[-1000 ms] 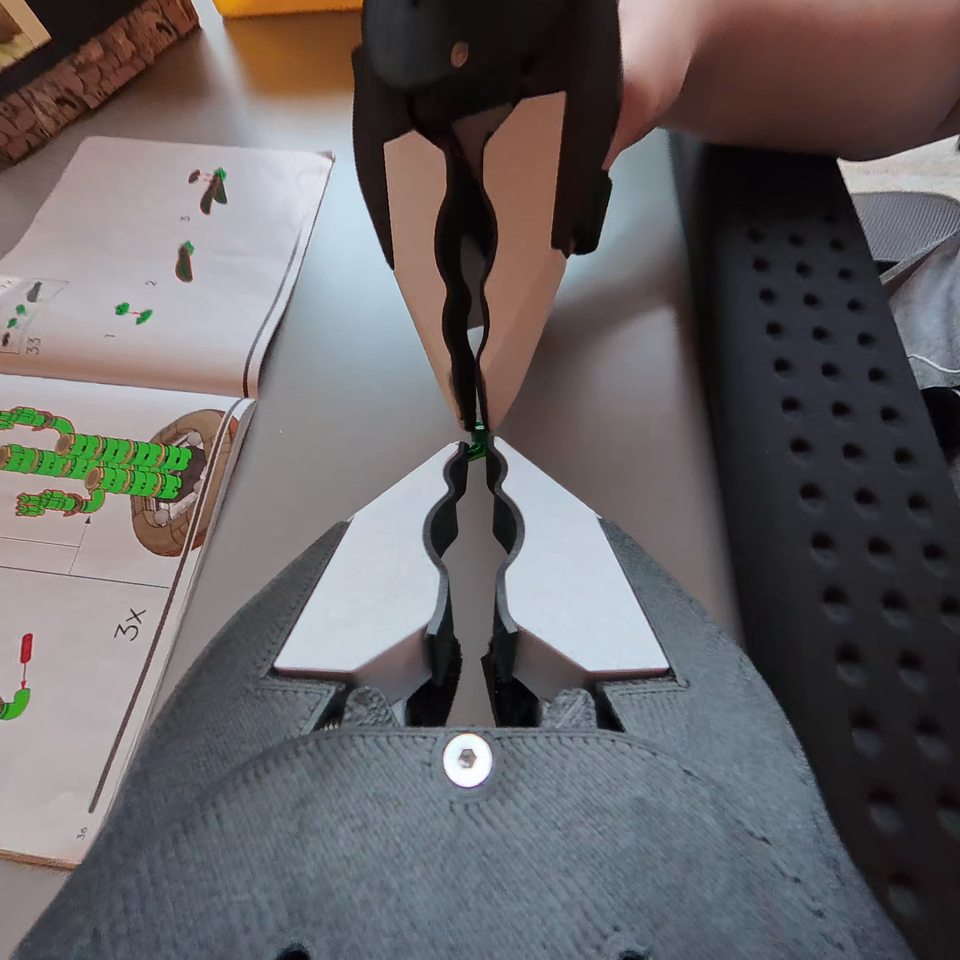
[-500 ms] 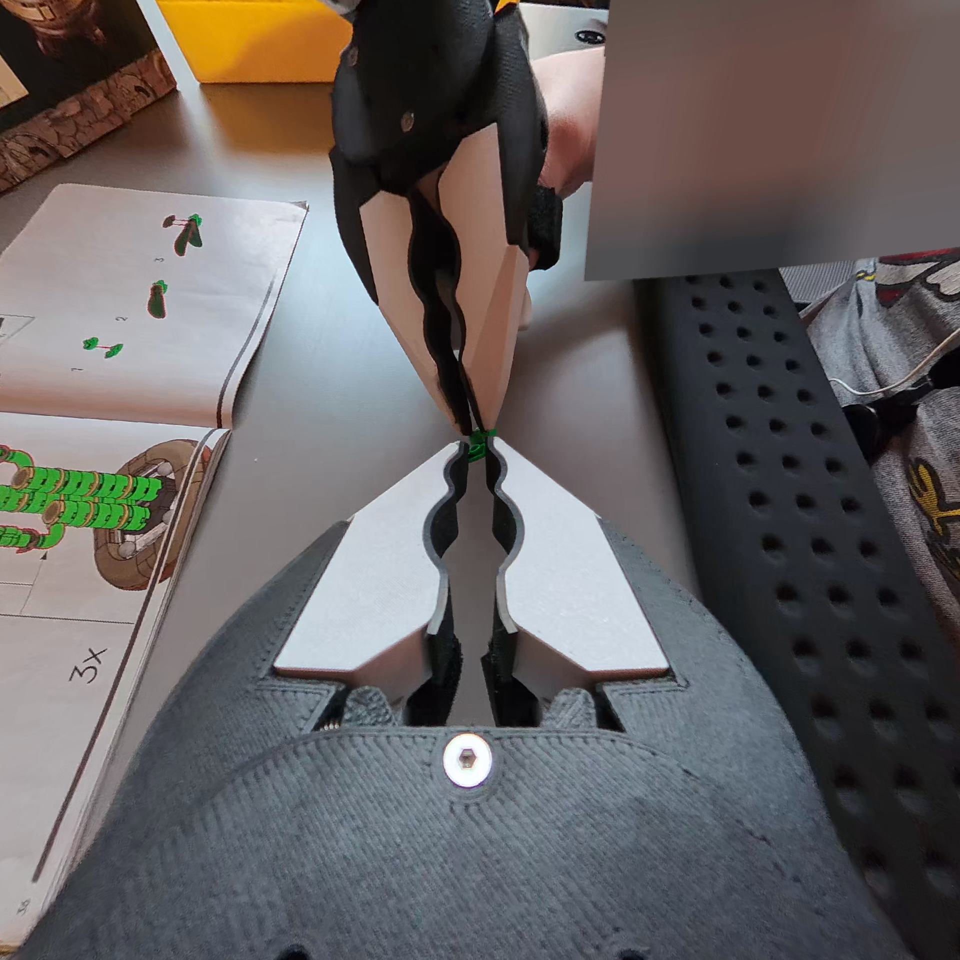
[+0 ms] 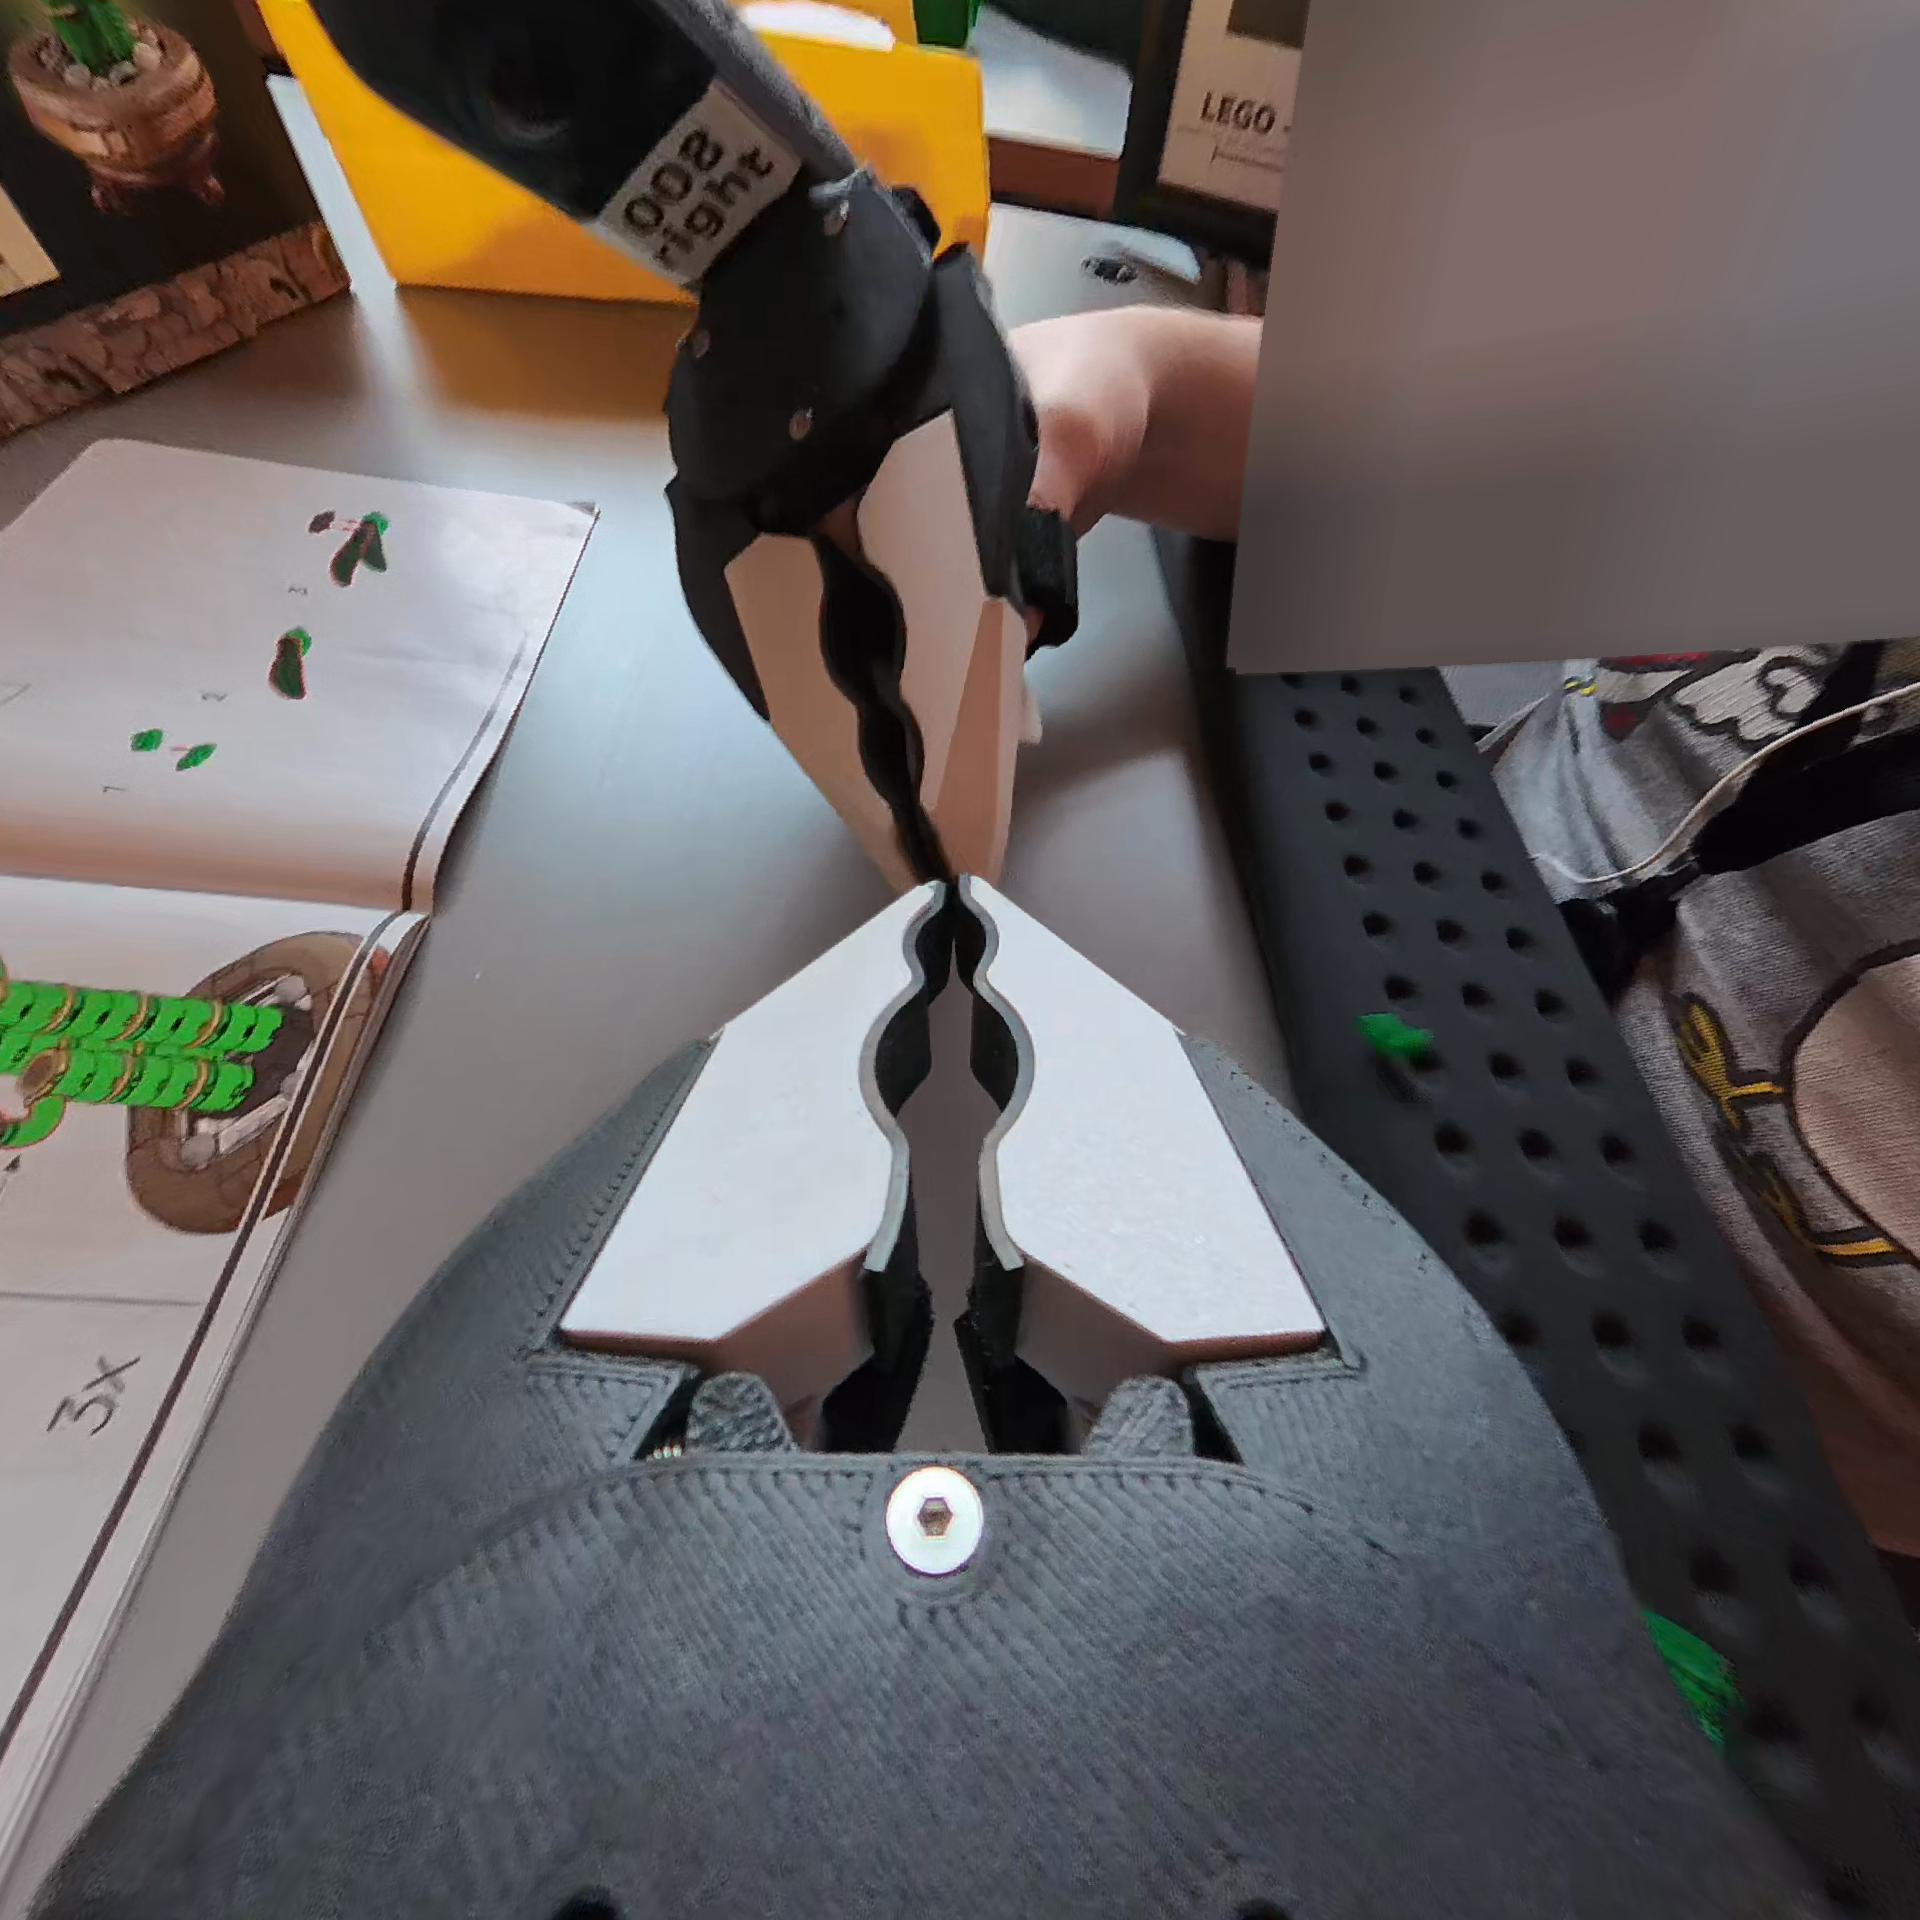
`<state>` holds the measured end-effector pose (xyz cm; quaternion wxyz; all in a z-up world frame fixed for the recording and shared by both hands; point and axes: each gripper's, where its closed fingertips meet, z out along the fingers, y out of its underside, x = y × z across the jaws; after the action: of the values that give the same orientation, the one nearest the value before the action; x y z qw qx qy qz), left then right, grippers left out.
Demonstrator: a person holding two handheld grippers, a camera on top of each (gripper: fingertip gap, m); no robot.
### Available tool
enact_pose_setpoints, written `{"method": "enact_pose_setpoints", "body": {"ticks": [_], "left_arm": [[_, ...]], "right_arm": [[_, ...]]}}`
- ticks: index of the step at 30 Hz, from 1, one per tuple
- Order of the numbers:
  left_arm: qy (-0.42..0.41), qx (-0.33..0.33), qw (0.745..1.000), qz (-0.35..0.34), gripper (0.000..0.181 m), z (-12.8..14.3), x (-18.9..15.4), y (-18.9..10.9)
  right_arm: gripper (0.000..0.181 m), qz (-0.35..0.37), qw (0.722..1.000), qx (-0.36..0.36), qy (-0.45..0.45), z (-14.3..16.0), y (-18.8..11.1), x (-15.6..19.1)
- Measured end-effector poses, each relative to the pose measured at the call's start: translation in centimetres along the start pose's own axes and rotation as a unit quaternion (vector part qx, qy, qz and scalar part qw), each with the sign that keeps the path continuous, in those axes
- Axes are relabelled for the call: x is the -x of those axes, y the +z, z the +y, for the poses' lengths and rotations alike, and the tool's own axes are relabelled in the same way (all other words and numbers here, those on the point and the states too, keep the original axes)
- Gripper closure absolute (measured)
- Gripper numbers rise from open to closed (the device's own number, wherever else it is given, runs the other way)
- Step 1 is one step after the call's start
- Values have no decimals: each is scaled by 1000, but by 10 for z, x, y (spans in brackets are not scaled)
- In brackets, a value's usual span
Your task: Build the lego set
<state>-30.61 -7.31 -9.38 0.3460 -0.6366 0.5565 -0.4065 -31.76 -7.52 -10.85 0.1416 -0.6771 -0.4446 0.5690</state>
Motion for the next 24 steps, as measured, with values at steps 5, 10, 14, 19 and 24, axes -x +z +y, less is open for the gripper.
{"method": "enact_pose_setpoints", "body": {"ticks": [5, 10, 14, 19, 24], "left_arm": [[2, 30, 998, -58, 181, 13, 21, -9], [-24, 90, 986, -139, 181, 30, 54, -27], [-18, 97, 982, -162, 181, 37, 57, -37], [-18, 90, 983, -161, 181, 37, 57, -41], [-13, 98, 981, -165, 181, 42, 57, -41]], "right_arm": [[181, 27, 999, 14, -8, 5, -1, -8], [181, 41, 998, 32, -24, 7, 5, -11], [181, 44, 998, 41, -32, 9, 9, -13], [181, 41, 998, 32, -25, 5, 9, -16], [181, 41, 998, 30, -26, 3, 9, -16]]}}
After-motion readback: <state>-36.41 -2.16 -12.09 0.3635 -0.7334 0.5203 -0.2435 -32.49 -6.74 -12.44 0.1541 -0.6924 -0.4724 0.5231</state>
